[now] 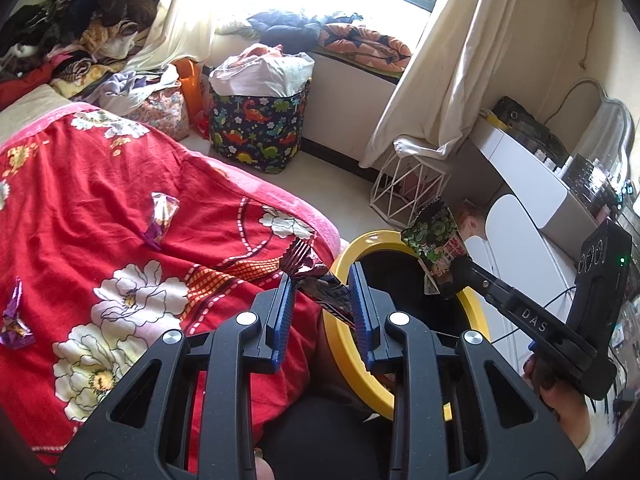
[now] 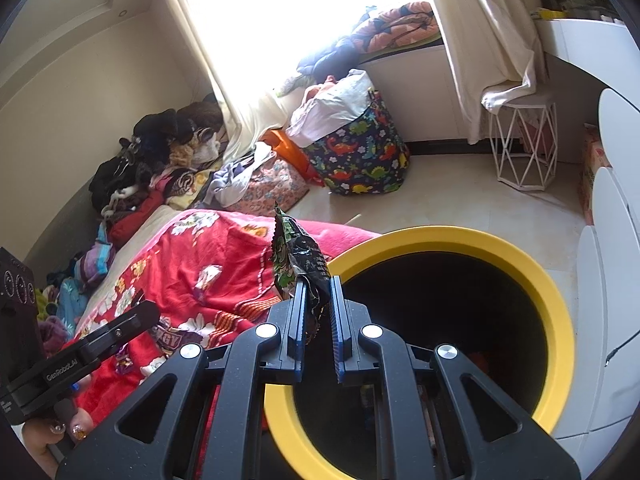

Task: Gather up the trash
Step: 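Carry the green packet and red wrapper with both grippers over the bin, then open both grippers to drop the packet and wrapper into the bin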

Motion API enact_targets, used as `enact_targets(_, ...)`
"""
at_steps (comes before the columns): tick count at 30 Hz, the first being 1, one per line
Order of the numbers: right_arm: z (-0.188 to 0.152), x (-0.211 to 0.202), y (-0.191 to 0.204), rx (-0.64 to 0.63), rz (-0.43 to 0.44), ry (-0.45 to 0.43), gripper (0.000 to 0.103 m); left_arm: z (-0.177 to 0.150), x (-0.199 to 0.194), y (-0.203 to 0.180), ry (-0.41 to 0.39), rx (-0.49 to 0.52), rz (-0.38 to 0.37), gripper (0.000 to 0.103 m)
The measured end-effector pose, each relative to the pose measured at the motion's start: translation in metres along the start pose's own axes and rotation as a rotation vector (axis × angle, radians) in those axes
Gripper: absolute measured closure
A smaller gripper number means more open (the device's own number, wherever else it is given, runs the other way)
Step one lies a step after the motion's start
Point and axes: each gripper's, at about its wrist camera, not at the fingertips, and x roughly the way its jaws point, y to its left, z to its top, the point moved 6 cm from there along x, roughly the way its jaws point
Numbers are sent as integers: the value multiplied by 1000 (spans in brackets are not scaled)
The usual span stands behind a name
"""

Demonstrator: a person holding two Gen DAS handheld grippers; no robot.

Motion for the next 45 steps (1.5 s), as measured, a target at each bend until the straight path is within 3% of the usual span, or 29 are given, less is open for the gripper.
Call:
enact_targets(25, 1, -23, -61, 101, -121, -56, 92, -11, 22, -48, 48, 105, -61, 82)
enact_targets(45, -9, -25, -98, 180, -171, -17, 92, -35, 58, -90, 132, 235, -104, 82)
